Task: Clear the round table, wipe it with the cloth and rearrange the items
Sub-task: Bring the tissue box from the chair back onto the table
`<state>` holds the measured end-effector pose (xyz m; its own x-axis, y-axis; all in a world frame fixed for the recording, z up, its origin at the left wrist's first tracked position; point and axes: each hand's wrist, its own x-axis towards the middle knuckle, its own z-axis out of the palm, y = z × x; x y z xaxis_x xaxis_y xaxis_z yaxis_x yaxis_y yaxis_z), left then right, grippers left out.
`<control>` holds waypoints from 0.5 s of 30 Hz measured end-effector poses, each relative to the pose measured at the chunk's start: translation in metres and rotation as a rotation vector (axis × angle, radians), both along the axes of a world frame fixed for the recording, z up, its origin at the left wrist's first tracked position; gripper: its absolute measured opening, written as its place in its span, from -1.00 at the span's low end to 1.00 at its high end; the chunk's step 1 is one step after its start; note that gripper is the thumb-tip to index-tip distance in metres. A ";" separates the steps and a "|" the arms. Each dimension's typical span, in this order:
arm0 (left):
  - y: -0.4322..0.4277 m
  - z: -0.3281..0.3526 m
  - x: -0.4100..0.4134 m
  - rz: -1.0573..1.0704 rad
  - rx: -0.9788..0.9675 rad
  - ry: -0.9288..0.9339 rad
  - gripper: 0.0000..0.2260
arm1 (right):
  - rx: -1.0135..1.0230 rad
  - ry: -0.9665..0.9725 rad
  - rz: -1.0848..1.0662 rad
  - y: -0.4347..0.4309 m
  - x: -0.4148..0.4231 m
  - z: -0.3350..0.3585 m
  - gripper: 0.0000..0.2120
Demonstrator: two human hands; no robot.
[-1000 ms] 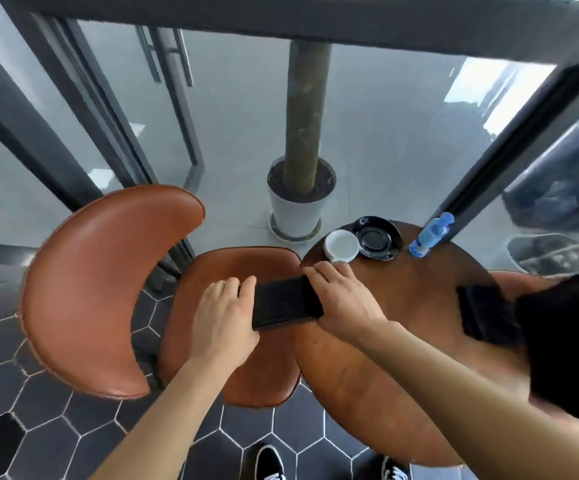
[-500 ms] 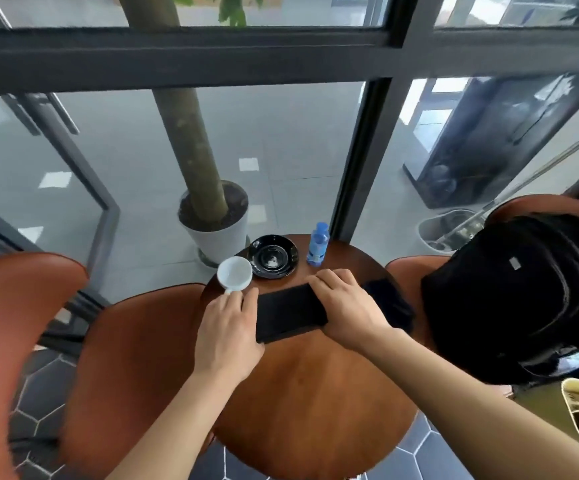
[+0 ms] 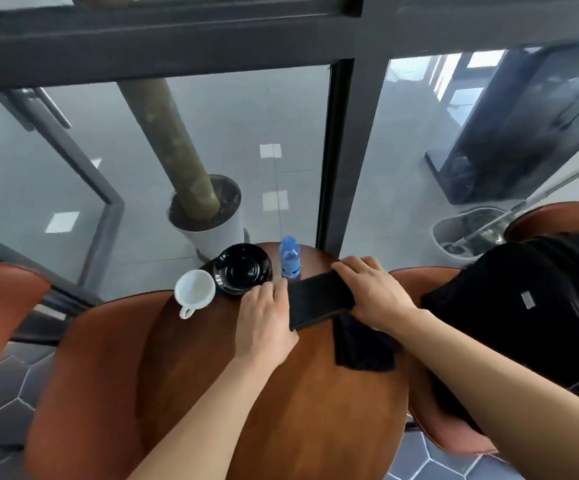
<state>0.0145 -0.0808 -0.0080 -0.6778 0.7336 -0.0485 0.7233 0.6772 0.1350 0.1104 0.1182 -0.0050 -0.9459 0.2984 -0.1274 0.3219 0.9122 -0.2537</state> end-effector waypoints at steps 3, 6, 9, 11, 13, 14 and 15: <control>0.021 -0.011 -0.006 -0.005 -0.009 -0.013 -0.20 | -0.019 0.000 -0.008 0.022 -0.007 -0.010 -0.32; 0.037 -0.020 -0.013 0.003 -0.018 -0.027 -0.20 | -0.046 -0.016 -0.006 0.040 -0.015 -0.020 -0.32; 0.048 -0.029 -0.018 0.013 -0.025 -0.035 -0.20 | -0.058 -0.047 0.005 0.051 -0.024 -0.028 -0.30; 0.053 -0.035 -0.020 0.022 -0.038 -0.036 -0.20 | -0.062 -0.070 0.013 0.056 -0.029 -0.033 -0.28; 0.056 -0.042 -0.021 0.013 -0.057 -0.047 -0.19 | -0.065 -0.100 0.017 0.060 -0.032 -0.037 -0.25; 0.057 -0.045 -0.021 0.007 -0.065 -0.053 -0.18 | -0.064 -0.111 0.018 0.061 -0.033 -0.040 -0.25; 0.058 -0.048 -0.022 0.003 -0.070 -0.055 -0.18 | -0.065 -0.120 0.016 0.063 -0.034 -0.043 -0.25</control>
<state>-0.0078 -0.0224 -0.0564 -0.6751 0.7250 -0.1365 0.7139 0.6886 0.1268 0.0763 0.1807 -0.0482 -0.9273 0.2707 -0.2587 0.3390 0.9004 -0.2727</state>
